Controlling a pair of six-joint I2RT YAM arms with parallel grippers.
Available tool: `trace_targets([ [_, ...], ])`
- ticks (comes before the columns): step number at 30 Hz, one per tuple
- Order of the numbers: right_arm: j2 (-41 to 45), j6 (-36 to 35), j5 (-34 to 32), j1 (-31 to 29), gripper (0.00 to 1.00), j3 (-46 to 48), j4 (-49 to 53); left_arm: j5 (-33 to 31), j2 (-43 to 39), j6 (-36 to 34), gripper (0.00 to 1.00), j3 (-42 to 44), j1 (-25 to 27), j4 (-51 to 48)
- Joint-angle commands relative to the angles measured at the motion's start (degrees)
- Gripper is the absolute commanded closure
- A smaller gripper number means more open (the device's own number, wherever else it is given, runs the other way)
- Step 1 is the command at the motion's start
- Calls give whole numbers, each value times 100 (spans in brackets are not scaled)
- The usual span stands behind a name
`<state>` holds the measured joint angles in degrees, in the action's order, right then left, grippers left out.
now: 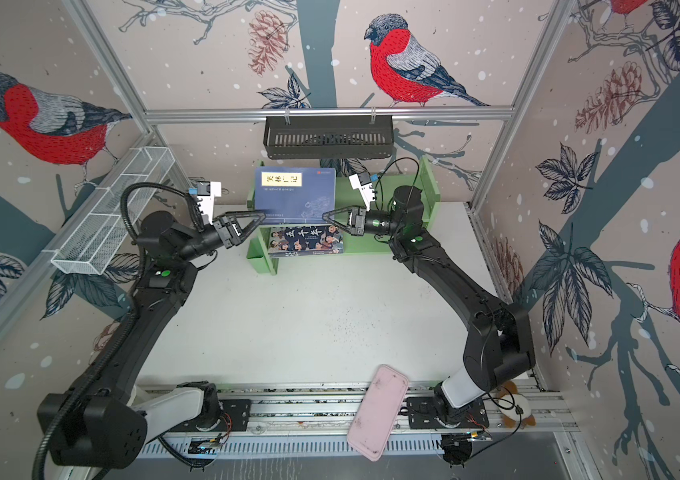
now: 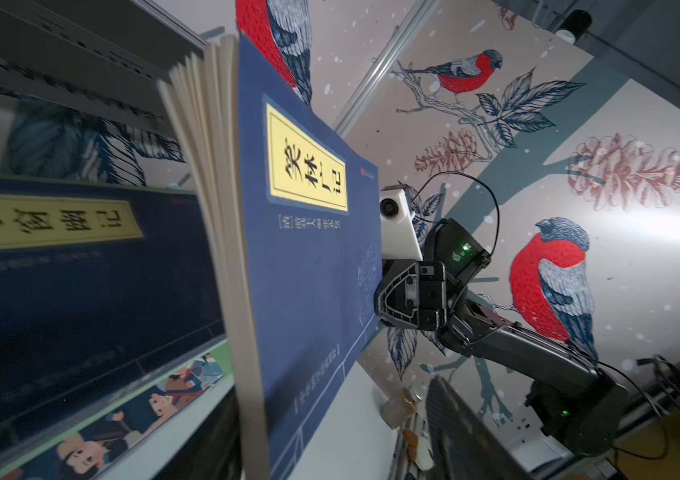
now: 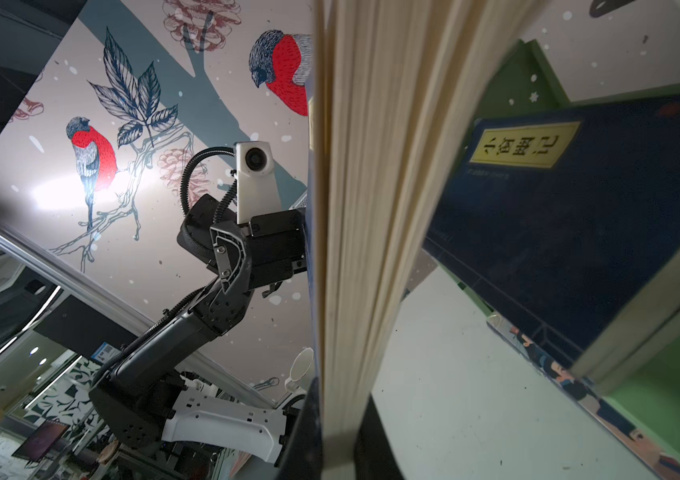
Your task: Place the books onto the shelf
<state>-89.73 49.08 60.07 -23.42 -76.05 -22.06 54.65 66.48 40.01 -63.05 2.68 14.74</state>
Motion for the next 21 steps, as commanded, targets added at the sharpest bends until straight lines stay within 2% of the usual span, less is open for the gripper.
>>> trace_targets([
  [1, -167, -18, -210, 112, 100, -231, 428, -1097, -115, -1528, 31, -507, -50, -1753],
  [4, -348, 48, -230, 162, 100, -472, 616, -1492, -170, -1975, 30, -766, -79, -2215],
  [10, -754, -17, -180, 110, 100, -1102, 1161, -1156, -198, -1778, 29, -712, -84, -2016],
  [21, -1400, -239, -163, 13, 98, -1949, 2129, -1070, -122, -1672, 29, -657, -84, -1764],
])
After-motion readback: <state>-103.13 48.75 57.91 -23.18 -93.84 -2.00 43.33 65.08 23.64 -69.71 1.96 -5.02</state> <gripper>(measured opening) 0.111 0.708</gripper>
